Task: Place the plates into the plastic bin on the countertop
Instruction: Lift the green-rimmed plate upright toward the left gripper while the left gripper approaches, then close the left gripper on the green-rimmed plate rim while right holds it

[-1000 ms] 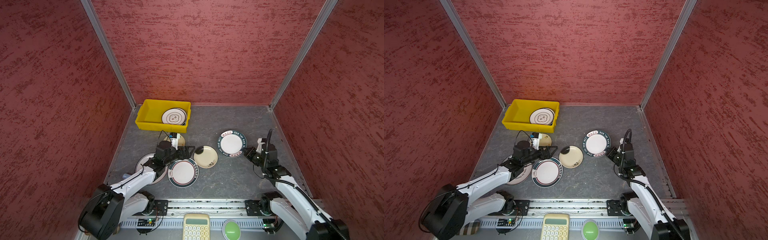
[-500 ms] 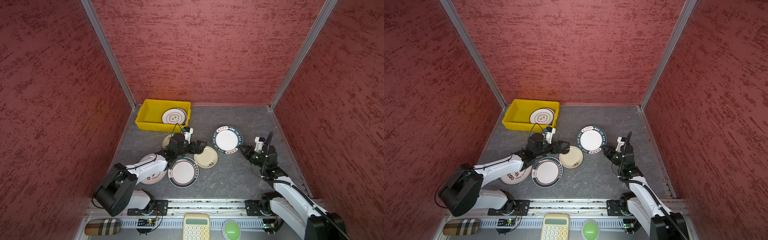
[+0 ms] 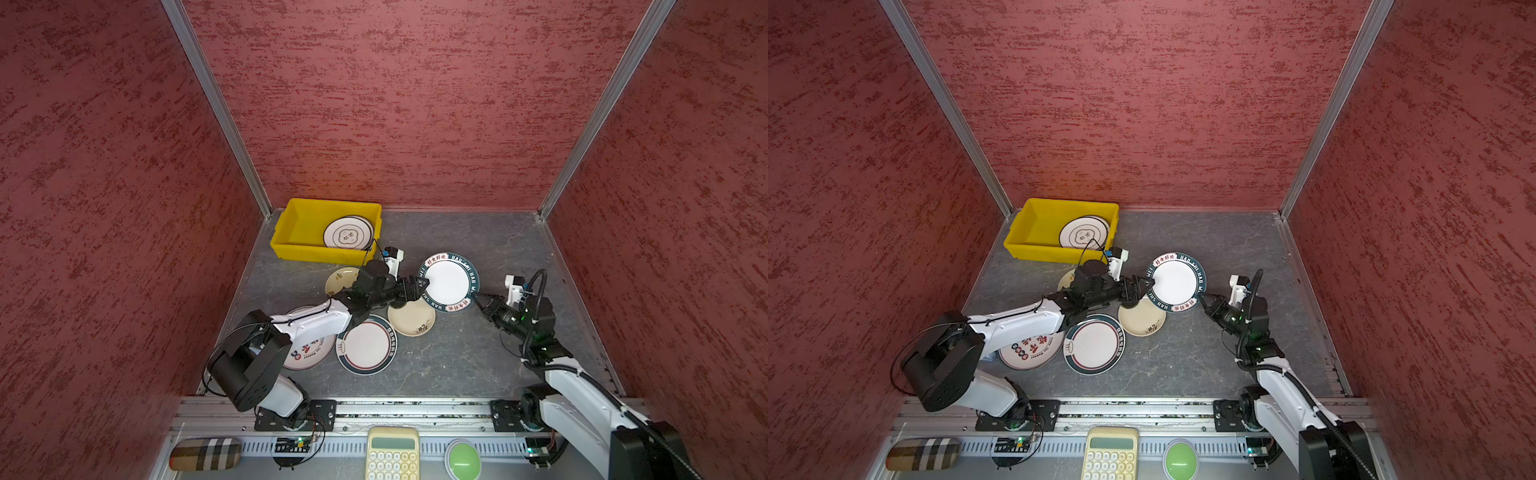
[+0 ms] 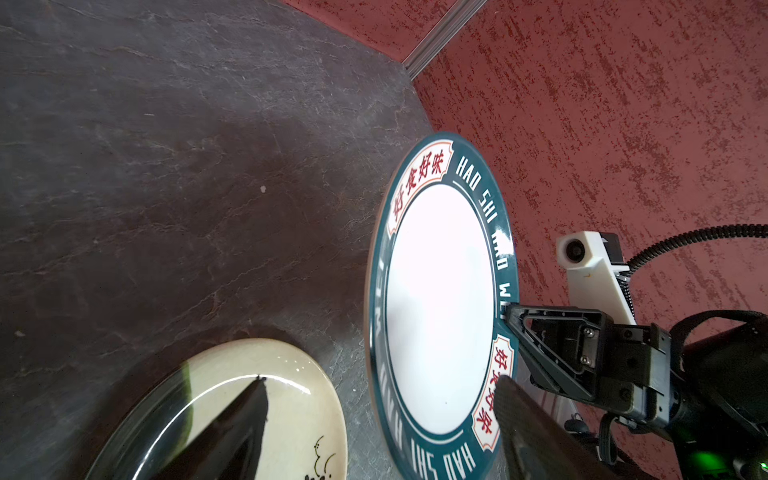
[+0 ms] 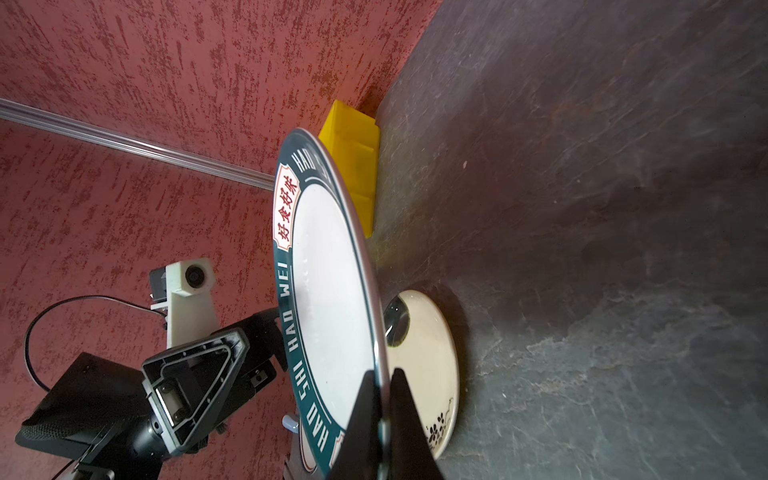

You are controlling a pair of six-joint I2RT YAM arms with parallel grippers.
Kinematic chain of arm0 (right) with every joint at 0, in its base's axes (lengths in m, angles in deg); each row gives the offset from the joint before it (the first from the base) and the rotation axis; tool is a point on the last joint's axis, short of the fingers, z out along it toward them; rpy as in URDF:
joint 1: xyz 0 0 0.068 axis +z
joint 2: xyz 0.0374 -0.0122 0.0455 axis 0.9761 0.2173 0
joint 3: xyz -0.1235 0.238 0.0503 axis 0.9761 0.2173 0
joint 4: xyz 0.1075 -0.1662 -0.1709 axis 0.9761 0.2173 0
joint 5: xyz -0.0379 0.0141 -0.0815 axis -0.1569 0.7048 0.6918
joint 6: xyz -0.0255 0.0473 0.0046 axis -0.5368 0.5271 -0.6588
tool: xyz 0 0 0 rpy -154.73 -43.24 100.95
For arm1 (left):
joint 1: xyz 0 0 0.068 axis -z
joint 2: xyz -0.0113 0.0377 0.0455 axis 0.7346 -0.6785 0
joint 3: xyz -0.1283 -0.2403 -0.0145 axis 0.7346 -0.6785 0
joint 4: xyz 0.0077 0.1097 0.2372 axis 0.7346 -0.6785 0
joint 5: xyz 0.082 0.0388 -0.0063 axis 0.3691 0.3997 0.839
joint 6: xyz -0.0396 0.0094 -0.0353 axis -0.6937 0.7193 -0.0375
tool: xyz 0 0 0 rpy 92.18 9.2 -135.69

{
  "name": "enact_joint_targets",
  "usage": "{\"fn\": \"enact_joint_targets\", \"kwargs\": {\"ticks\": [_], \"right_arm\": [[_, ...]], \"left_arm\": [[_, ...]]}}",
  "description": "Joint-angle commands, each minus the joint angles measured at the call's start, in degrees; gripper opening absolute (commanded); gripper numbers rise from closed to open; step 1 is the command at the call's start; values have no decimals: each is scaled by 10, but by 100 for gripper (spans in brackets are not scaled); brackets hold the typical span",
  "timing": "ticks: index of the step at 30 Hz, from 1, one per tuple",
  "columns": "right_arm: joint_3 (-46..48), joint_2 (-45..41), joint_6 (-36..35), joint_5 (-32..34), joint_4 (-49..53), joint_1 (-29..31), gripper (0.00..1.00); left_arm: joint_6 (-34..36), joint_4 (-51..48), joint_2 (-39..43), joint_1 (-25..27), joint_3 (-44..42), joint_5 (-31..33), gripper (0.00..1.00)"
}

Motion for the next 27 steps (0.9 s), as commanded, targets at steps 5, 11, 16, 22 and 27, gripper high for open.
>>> {"fn": "enact_joint_targets", "kwargs": {"ticks": [5,11,16,22,27], "right_arm": [[28,-29,19,-5,-76,13,0],[37,-18,28,-15,-105,20,0],[39,-11,23,-14,-108,23,0],[45,-16,20,-19,-116,25,57],[56,-35,22,-9,-112,25,98]], "left_arm": [[11,-2,-32,11,32,1,63],[30,-9,-43,29,45,11,47],[29,-10,-49,31,48,12,12],[27,0,-46,31,40,18,0],[37,-1,-44,29,40,23,0]]}}
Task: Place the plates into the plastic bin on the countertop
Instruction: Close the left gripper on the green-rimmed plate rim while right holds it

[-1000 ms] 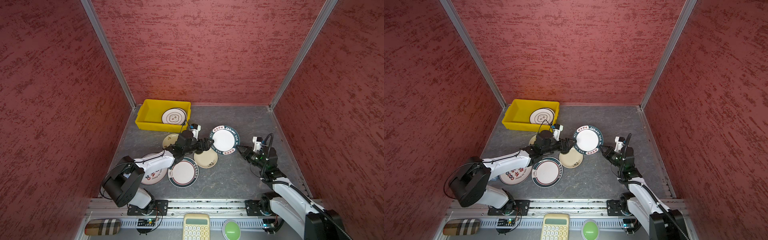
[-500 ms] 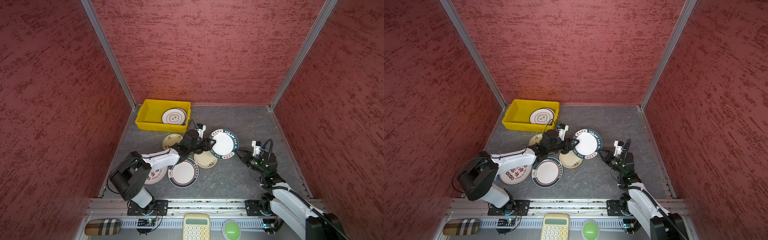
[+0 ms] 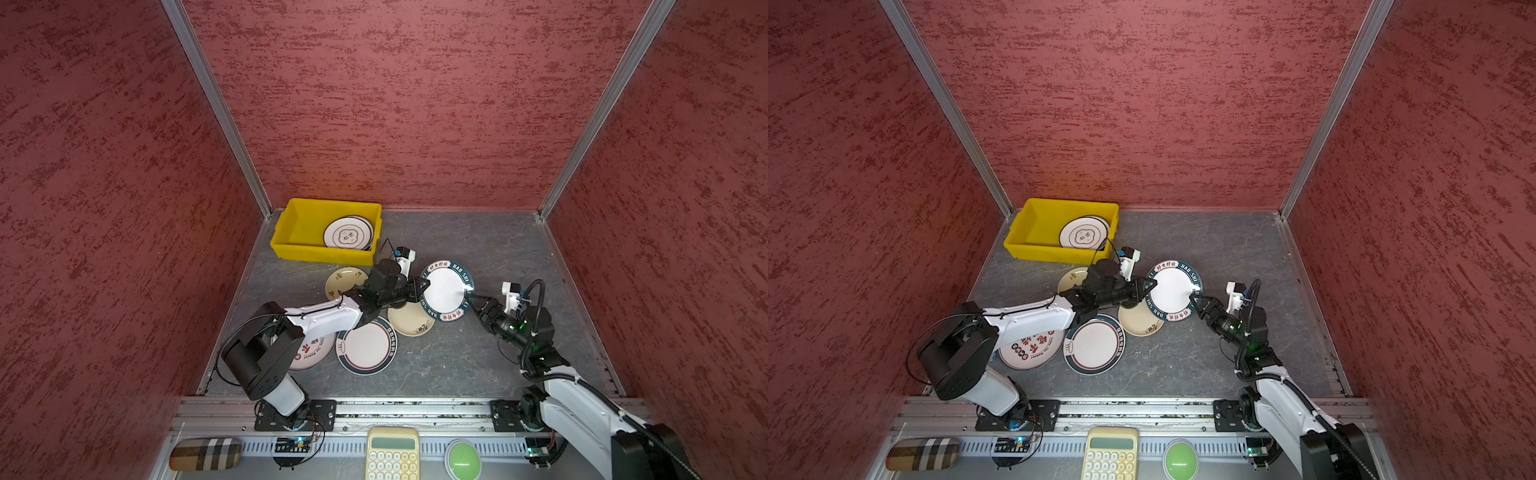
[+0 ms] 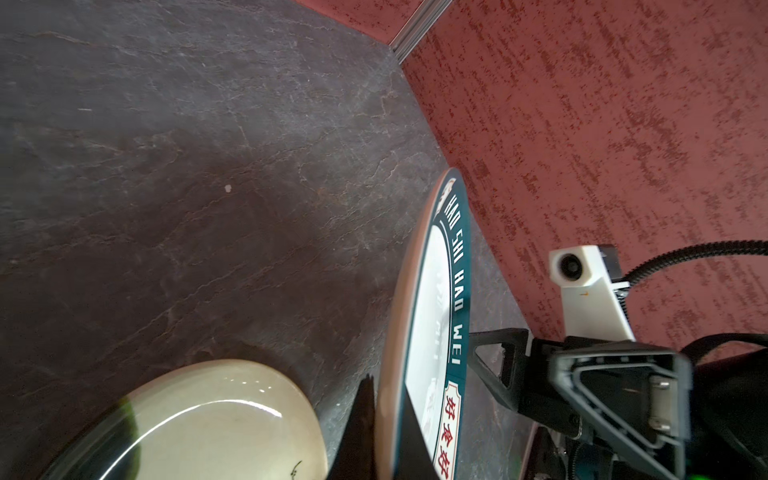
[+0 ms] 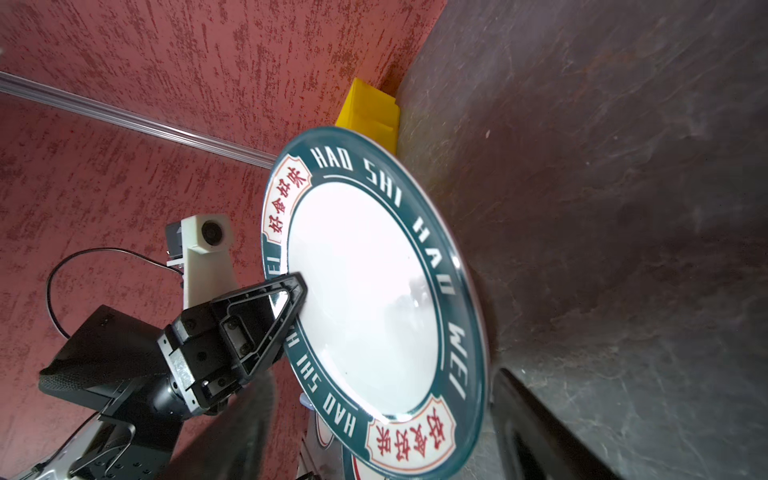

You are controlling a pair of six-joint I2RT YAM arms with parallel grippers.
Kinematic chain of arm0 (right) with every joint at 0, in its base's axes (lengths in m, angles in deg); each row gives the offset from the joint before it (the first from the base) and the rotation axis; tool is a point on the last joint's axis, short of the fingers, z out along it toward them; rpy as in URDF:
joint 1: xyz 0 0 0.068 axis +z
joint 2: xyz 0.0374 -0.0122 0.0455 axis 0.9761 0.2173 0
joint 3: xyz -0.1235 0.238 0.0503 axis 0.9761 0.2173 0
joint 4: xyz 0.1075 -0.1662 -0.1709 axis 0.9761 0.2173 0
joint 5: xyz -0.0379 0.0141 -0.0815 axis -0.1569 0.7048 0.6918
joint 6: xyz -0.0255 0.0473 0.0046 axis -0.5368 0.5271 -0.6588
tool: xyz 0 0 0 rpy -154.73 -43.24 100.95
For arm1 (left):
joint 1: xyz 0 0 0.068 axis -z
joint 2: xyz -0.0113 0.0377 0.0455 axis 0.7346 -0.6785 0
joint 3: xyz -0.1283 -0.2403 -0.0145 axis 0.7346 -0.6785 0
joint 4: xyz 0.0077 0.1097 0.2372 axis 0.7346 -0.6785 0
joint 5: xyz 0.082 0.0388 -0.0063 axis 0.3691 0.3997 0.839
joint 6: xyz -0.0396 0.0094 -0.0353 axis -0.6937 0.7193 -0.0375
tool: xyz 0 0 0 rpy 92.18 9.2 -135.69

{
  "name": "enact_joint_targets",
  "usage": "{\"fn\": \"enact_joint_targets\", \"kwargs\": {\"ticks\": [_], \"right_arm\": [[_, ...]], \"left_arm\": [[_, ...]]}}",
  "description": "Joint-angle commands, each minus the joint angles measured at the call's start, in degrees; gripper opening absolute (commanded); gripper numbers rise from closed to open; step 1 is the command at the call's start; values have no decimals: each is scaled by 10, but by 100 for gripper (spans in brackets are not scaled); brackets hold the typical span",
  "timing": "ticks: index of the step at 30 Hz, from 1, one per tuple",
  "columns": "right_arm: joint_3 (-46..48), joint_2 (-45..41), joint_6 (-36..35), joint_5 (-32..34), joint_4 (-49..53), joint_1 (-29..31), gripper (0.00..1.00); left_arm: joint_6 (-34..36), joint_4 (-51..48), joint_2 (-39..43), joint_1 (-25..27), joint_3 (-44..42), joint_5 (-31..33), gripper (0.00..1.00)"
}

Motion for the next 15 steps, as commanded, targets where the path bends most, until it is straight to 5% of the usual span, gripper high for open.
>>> {"fn": "enact_joint_targets", "kwargs": {"ticks": [1,15], "right_arm": [[10,-18,2,2,-36,3,99],[41,-64,4,19,-18,3,99]], "left_arm": [[21,9,-2,-2,-2,9,0],[7,-7,49,-82,-7,-5,0]]}}
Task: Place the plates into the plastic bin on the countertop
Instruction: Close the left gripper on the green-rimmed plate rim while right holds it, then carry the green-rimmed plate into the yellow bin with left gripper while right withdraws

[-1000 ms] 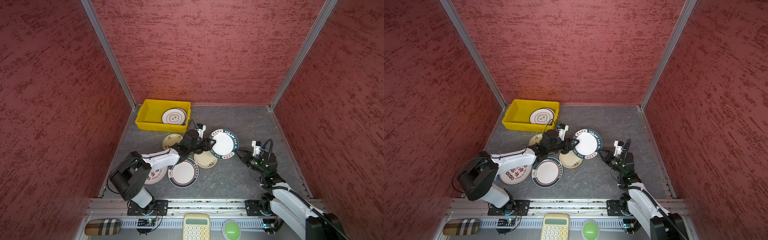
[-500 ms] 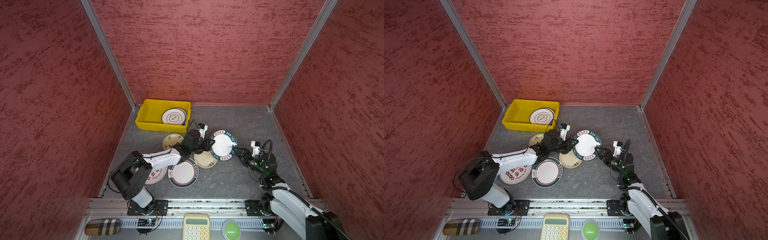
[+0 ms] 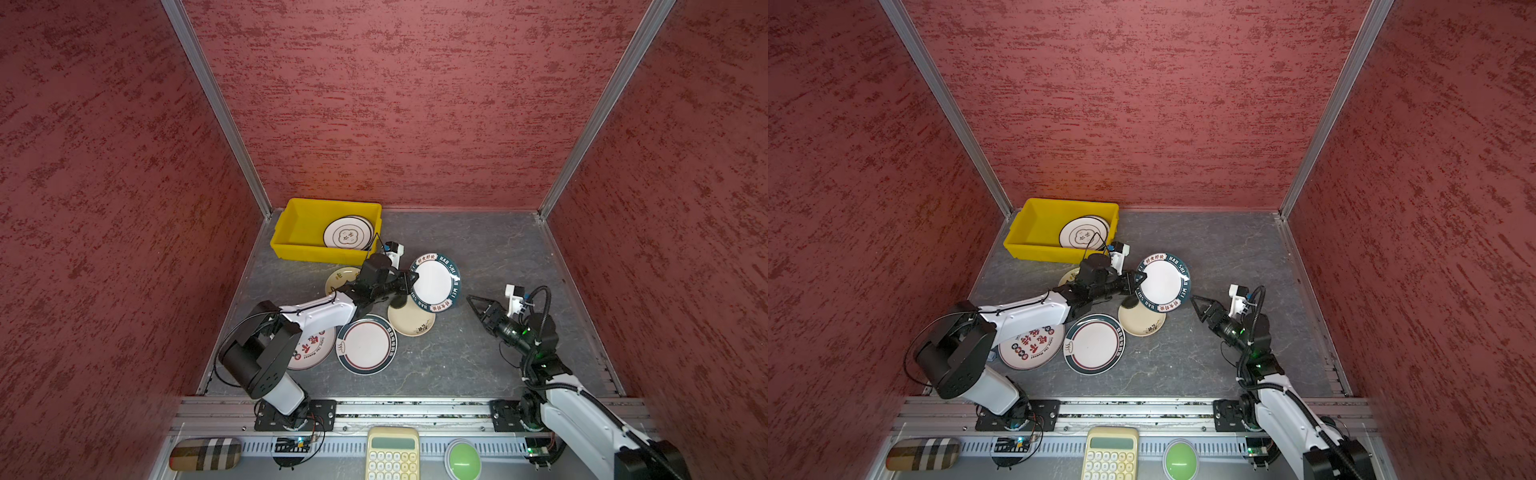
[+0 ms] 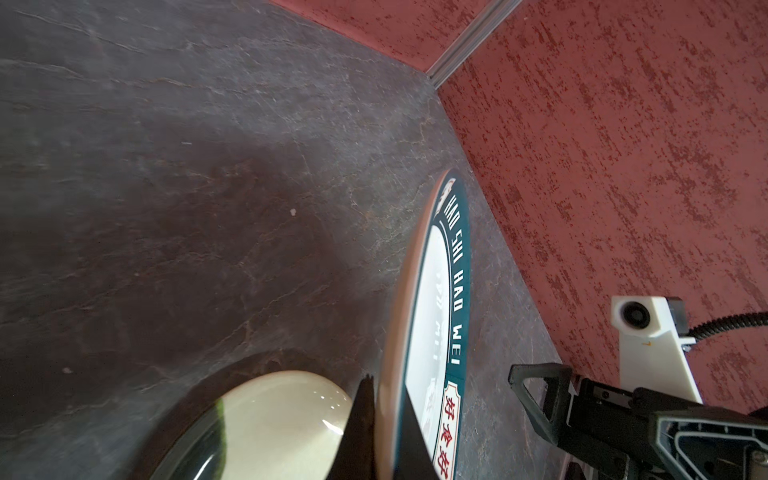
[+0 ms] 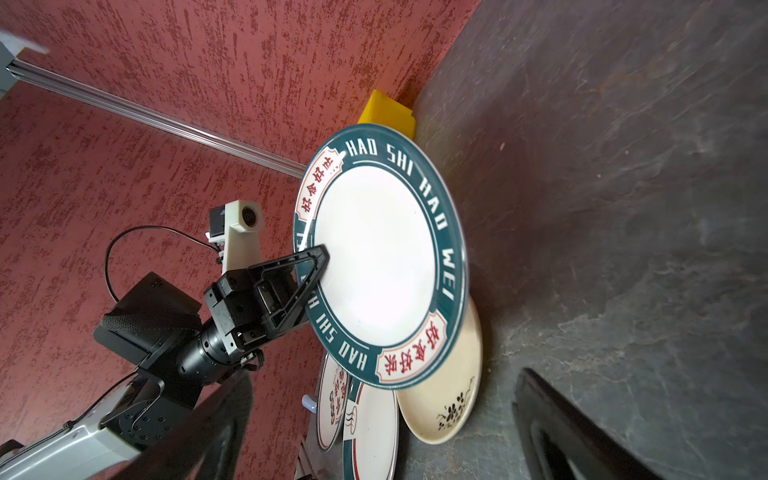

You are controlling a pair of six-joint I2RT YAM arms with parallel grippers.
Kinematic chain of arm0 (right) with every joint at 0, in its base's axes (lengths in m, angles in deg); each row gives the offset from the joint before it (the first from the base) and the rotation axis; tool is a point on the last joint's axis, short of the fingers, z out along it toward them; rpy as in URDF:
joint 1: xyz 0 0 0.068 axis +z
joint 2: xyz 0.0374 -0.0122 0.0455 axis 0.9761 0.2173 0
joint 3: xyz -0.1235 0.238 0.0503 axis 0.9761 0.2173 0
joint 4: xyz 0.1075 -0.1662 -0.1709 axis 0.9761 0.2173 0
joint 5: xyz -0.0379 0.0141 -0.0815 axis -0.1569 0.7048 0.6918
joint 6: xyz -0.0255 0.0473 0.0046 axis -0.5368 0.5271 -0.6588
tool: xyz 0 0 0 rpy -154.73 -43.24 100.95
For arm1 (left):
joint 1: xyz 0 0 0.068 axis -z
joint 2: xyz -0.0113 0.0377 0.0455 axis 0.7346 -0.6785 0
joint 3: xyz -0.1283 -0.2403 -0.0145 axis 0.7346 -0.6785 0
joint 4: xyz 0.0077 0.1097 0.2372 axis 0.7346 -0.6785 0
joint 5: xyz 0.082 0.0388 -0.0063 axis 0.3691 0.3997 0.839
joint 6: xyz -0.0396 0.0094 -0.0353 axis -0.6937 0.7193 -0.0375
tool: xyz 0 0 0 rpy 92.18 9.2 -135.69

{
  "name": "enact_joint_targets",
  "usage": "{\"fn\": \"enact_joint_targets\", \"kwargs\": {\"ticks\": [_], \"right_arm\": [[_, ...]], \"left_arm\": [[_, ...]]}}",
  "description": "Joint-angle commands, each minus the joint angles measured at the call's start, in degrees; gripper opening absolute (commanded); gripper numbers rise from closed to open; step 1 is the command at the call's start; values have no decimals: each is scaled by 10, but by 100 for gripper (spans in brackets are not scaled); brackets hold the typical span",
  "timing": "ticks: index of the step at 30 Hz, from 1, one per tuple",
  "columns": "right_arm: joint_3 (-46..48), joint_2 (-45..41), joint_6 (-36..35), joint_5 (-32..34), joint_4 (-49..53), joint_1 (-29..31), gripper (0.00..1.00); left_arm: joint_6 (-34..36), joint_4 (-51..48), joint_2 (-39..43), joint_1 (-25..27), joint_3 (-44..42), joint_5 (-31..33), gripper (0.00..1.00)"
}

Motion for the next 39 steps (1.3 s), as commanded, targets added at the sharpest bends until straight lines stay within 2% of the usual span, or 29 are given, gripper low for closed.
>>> {"fn": "enact_joint_targets", "kwargs": {"ticks": [1,8,19,23,29,34,39], "right_arm": [[8,-14,2,14,-5,4,99],[11,-53,-2,13,39,3,99],[21,-77,-4,27,64,3,99],[30,-85,-1,28,64,4,99],[36,-104,-5,32,87,3,99],[37,-105,-10,42,86,3,99],[35,-100,-10,42,75,3,99]], "left_arm": [[0,6,49,-30,-6,-8,0],[27,-78,134,-107,-4,31,0],[-10,-135,186,-258,30,89,0],[-17,-141,163,-308,60,77,0],[18,-211,121,-362,140,67,0],[2,-213,74,-384,171,50,0],[-10,-231,-20,-395,235,12,0]]}}
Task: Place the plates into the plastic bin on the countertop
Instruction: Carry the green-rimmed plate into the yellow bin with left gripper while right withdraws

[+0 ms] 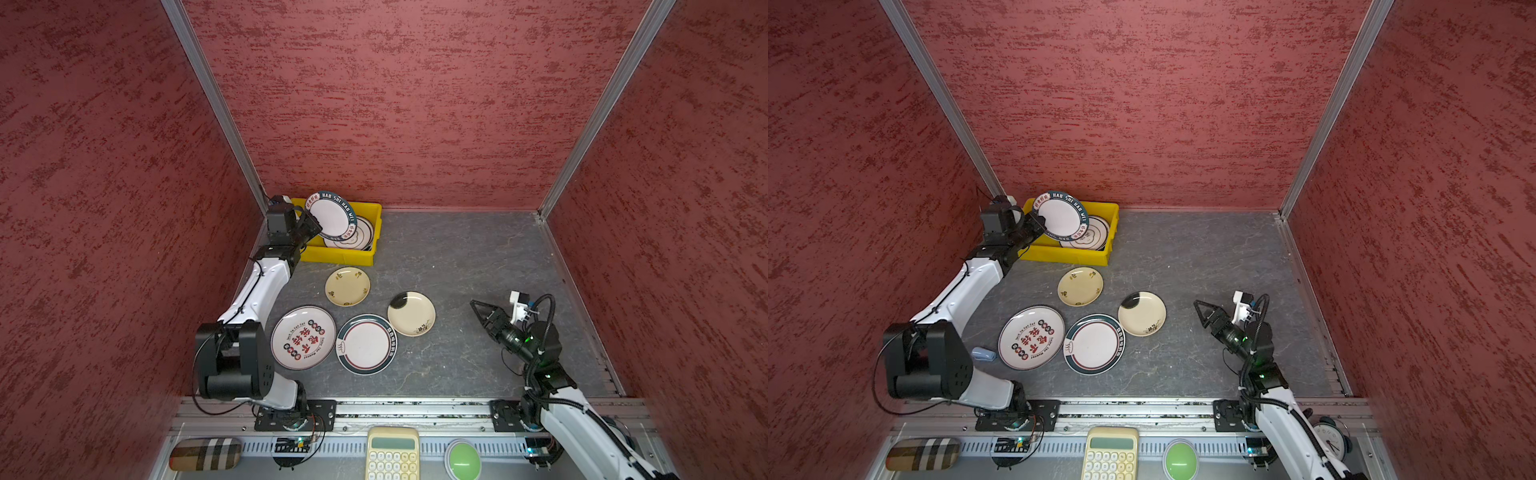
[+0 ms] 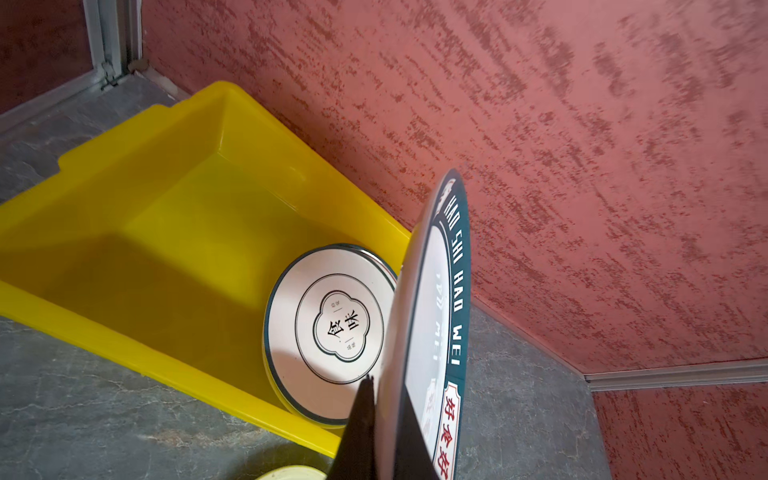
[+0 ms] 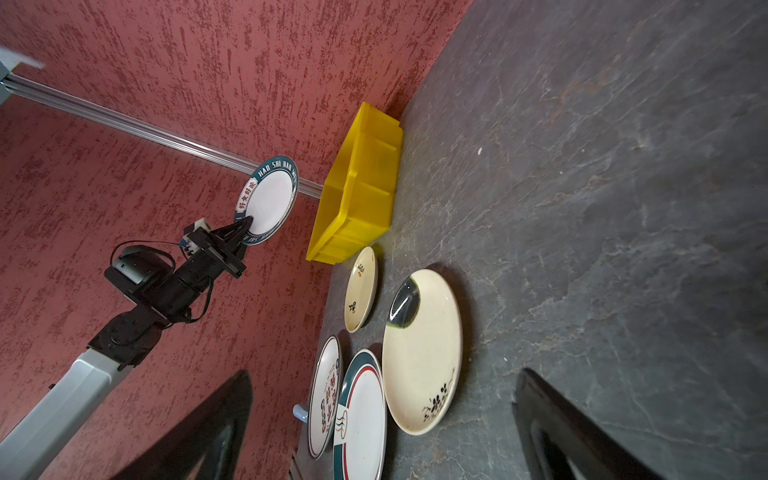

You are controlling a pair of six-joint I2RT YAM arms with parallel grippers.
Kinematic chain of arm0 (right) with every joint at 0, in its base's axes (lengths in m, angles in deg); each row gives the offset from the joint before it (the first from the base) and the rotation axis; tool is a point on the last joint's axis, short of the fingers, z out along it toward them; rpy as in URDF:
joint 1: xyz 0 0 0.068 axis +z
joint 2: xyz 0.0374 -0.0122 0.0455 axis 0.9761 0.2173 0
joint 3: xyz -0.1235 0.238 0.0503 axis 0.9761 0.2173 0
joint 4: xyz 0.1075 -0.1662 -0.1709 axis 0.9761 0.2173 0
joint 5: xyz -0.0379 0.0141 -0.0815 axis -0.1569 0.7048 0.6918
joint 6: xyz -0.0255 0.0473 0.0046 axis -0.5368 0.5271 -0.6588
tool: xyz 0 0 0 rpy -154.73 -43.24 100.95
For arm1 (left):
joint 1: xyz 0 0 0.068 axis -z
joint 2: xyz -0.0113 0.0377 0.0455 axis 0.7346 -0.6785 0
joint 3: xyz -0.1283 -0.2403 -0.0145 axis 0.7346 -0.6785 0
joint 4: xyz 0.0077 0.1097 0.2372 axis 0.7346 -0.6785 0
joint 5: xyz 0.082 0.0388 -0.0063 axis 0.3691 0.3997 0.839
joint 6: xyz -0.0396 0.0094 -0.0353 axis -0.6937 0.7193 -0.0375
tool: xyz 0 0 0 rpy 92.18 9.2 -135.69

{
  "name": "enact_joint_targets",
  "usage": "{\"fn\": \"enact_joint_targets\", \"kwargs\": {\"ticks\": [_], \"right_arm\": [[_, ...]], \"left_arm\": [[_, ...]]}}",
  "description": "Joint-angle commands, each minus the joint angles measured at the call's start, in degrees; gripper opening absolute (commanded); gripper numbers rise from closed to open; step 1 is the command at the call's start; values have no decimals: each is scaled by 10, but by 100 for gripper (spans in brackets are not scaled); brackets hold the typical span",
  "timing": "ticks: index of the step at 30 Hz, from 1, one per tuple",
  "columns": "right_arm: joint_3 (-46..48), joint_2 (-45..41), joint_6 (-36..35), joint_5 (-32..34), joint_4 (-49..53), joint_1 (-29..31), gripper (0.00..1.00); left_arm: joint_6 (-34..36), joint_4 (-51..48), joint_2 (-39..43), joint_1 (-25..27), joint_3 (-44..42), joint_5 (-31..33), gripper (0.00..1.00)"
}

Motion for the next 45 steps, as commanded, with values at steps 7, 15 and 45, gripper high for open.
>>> {"fn": "enact_joint_targets", "kwargs": {"ticks": [7,15,45], "right_arm": [[5,-8,-3,-1,6,3,99],[12,-25,-1,11,19,3,99],[-26,-14,-25,16,86,3,99]], "left_arm": [[-19,-14,-149,-26,113,-96,0],[-23,-44,-231,-23,155,-130,0],[134,-212,-280,44,263,-26,99]]}}
